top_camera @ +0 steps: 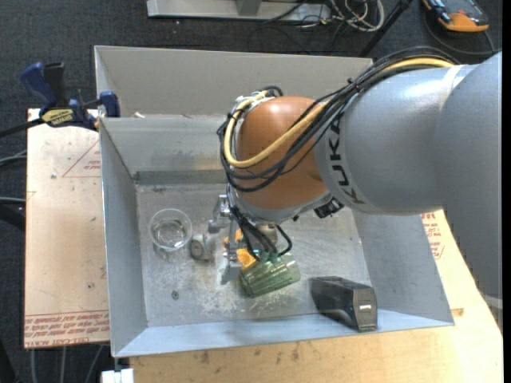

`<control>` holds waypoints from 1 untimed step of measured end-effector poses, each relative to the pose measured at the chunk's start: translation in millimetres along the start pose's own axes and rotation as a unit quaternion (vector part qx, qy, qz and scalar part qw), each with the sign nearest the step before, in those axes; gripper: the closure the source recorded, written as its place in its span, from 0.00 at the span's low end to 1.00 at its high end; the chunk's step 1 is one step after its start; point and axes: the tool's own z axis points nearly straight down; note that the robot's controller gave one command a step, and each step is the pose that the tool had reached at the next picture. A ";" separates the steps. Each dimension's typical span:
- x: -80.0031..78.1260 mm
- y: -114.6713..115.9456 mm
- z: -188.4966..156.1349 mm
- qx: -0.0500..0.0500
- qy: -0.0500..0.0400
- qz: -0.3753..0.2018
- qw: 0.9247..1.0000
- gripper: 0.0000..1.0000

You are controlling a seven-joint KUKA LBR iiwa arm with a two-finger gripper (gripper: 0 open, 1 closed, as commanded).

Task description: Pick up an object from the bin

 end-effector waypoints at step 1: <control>-2.9 -33.5 3.5 0.000 0.000 -0.101 0.995 0.00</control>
Offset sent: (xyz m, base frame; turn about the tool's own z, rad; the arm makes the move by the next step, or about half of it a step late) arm 0.0056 -0.0631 -0.0951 -0.2245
